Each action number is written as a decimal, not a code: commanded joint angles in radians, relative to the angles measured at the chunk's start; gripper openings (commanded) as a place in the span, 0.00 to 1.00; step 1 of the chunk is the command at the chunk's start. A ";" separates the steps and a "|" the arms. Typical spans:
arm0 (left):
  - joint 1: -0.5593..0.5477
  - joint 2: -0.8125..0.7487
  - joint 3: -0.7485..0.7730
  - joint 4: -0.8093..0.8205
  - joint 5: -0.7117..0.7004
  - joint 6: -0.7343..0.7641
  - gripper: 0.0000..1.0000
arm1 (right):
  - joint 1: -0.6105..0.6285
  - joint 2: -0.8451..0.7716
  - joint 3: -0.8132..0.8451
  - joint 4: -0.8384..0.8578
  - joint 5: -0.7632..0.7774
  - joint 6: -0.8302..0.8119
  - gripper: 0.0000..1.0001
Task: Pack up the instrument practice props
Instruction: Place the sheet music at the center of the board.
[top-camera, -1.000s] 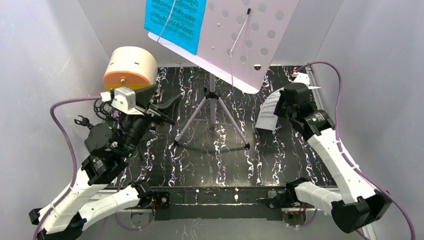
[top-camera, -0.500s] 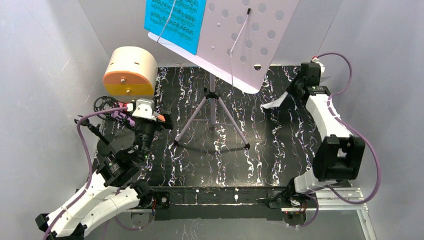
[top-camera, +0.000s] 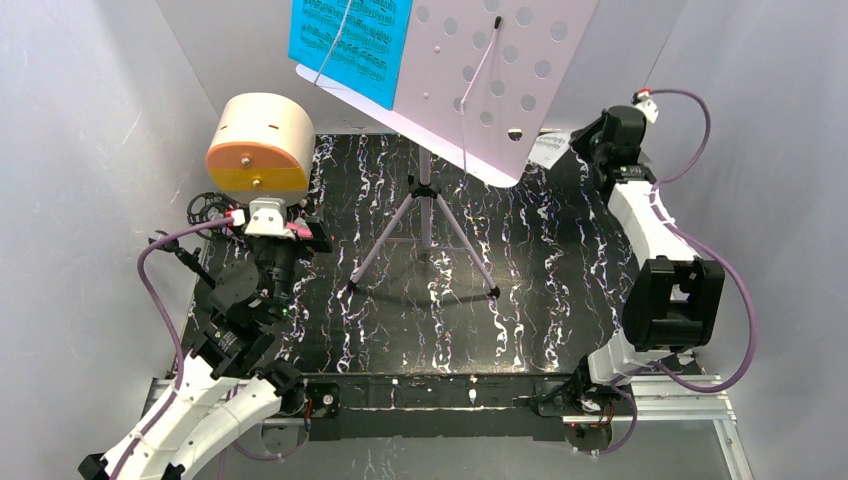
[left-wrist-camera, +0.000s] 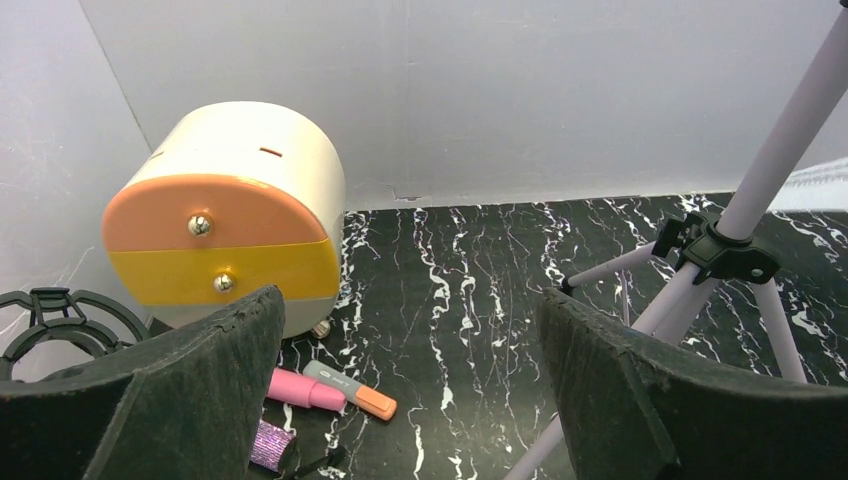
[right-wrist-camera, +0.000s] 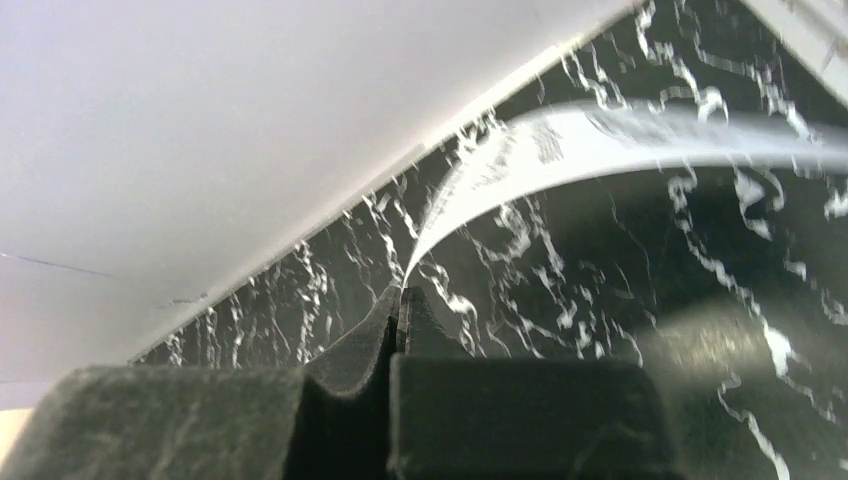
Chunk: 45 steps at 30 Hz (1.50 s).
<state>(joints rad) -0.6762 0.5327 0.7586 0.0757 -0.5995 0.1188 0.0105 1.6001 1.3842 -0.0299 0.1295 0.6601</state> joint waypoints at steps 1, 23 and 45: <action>0.019 0.001 -0.005 0.030 0.015 -0.027 0.94 | -0.001 -0.037 -0.199 0.142 -0.017 0.097 0.01; 0.059 0.006 -0.012 0.030 0.049 -0.061 0.95 | 0.000 -0.119 -0.766 0.375 0.265 0.658 0.01; 0.090 0.027 -0.018 0.036 0.095 -0.089 0.95 | -0.001 -0.030 -0.710 0.262 0.098 0.710 0.53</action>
<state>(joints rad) -0.5976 0.5491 0.7452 0.0788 -0.5282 0.0532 0.0105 1.5913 0.6338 0.2558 0.2832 1.4239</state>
